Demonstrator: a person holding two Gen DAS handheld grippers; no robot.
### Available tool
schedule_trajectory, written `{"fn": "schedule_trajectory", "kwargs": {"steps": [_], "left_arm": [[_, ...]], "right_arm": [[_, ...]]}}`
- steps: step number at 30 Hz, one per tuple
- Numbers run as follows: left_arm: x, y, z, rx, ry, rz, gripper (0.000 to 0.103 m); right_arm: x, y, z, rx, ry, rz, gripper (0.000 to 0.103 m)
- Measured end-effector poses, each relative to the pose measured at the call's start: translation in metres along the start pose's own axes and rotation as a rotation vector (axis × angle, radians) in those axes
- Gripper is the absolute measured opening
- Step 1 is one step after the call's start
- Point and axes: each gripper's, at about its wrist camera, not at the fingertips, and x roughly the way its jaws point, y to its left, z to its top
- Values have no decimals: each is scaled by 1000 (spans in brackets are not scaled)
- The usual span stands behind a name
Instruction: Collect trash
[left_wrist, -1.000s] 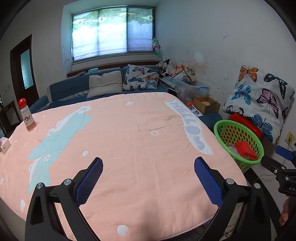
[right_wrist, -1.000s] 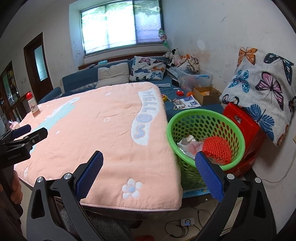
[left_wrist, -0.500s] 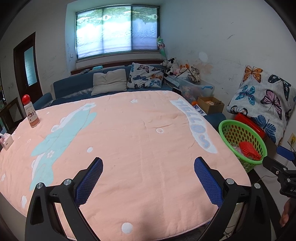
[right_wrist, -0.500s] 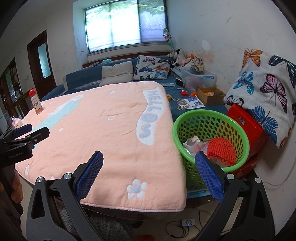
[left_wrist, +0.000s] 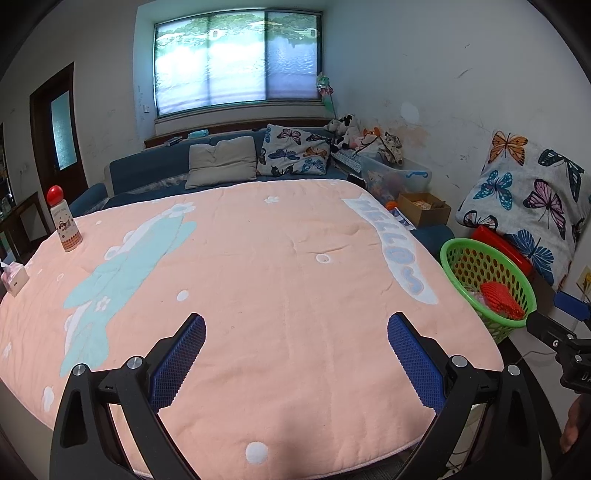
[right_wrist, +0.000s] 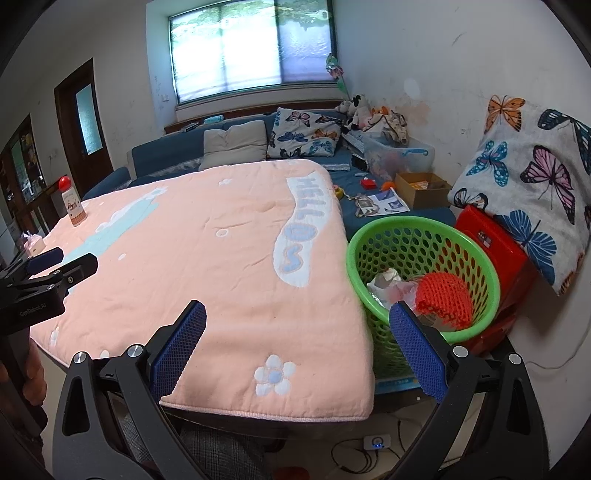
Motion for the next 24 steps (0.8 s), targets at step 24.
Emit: {"fn": "schedule_trajectory", "kwargs": {"steps": [24], "left_arm": [[3,4,-4,-15,0,33,96]], "right_arm": [[7,1,-2,-13,5,16,98]]}}
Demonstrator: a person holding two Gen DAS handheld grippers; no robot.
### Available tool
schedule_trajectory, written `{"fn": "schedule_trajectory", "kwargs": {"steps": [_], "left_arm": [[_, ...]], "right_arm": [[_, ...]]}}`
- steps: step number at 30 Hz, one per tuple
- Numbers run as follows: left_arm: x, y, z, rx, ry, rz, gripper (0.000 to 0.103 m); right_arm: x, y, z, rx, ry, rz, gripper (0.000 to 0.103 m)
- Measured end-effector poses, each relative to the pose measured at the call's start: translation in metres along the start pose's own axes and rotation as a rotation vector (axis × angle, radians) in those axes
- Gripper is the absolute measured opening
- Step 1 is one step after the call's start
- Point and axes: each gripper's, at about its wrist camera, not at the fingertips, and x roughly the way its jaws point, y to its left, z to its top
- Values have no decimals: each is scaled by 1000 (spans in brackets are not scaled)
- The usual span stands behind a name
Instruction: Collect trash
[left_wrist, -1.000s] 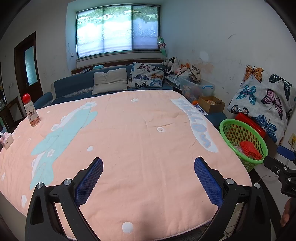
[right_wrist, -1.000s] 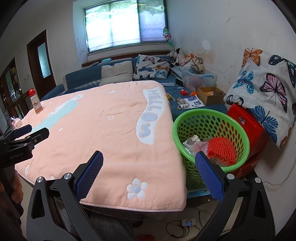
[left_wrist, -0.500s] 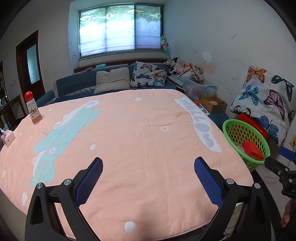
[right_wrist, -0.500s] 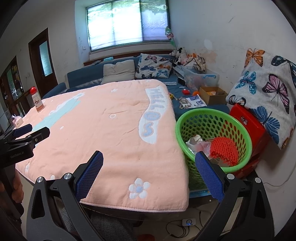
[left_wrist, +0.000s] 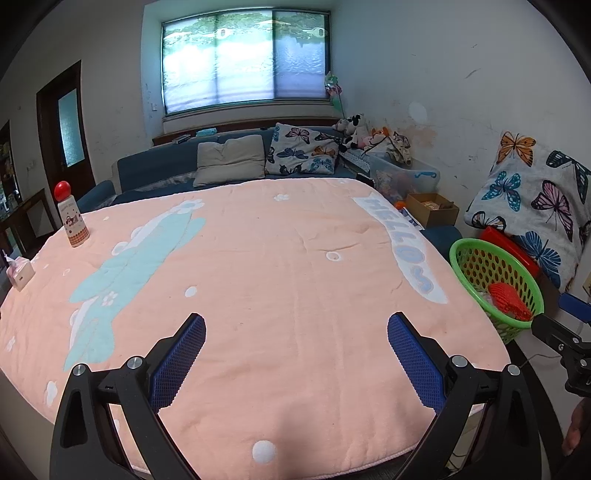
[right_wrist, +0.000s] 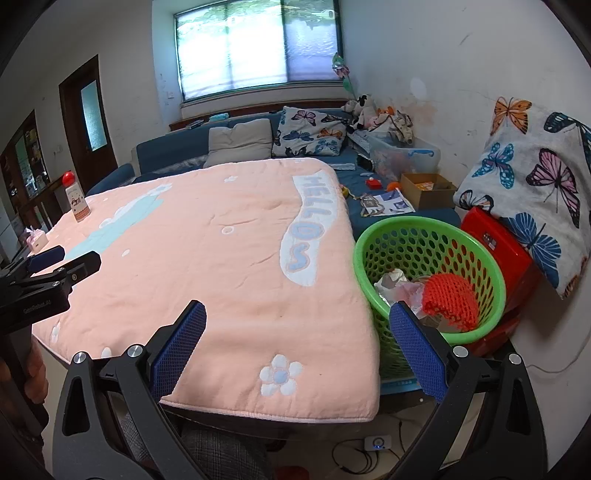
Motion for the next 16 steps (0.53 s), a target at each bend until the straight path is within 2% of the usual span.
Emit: {"fn": "schedule_trajectory", "kwargs": {"steps": [16], "left_arm": [[2,2,-3,-8,8,15,96]], "right_arm": [[3,5,0,-4,4,5,98]]}}
